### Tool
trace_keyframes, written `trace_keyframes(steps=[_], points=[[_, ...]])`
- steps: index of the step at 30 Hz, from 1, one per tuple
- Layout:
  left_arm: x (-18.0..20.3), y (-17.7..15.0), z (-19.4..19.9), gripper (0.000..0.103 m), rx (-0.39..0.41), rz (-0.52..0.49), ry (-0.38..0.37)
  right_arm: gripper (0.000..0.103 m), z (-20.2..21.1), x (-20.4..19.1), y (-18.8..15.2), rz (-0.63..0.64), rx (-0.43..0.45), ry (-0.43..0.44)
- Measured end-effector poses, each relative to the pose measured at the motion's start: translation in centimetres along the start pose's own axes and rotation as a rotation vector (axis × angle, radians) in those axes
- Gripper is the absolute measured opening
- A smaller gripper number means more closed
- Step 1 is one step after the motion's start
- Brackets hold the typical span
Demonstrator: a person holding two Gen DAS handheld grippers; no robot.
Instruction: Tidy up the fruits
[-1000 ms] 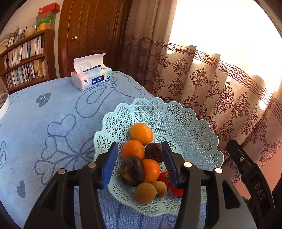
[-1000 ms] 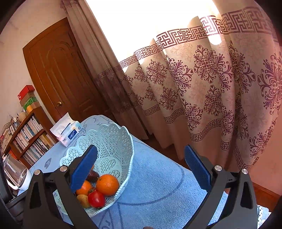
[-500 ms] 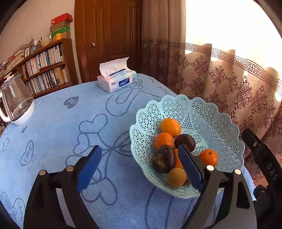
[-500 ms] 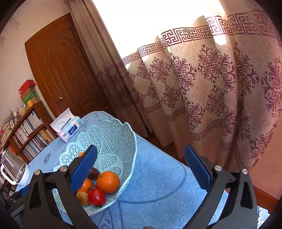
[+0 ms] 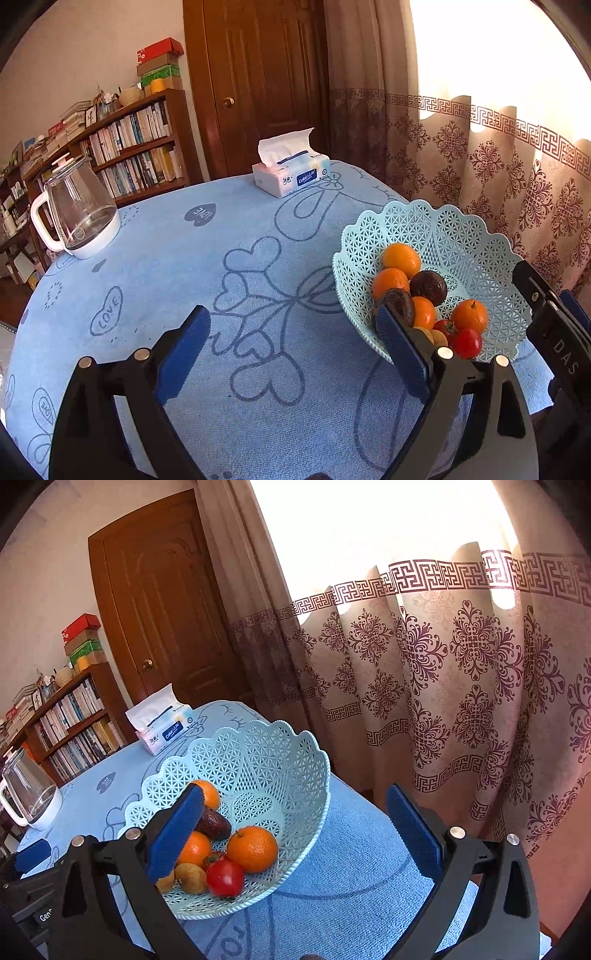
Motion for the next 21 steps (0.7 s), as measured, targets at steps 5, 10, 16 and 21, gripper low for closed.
trace_keyframes(steps=[5,10,16,21], points=[[-0.5,-0.5,0.8,0.091,0.02,-0.006,0.037,0.1,-0.1,-0.4,-0.2,0.013,-0.029,0.024],[-0.9,-1.1,1.5,0.091,0.035,-0.018,0.074,0.1,-0.4,-1.8,-0.4,0.084,-0.085,0.055],[-1.1,-1.4,2.7,0.091,0.075,-0.031,0.101,0.1,-0.5,-4.6,-1.0,0.285,-0.135,0.029],[-1.3,-1.5,3.4,0.091,0.094,-0.035,0.11,0.1,-0.9,-4.9,-1.2,0.347,-0.188,0.03]])
Point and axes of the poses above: each gripper's, at about its wrist camera, not at the fingertips, and z roughly against the way its jaws point, x to its right, y to its top, the point moved 4 cm from there along -z, roughly the way its jaws point, and after that the axes turned 9 degrees about -x, right-handed, at the moved point
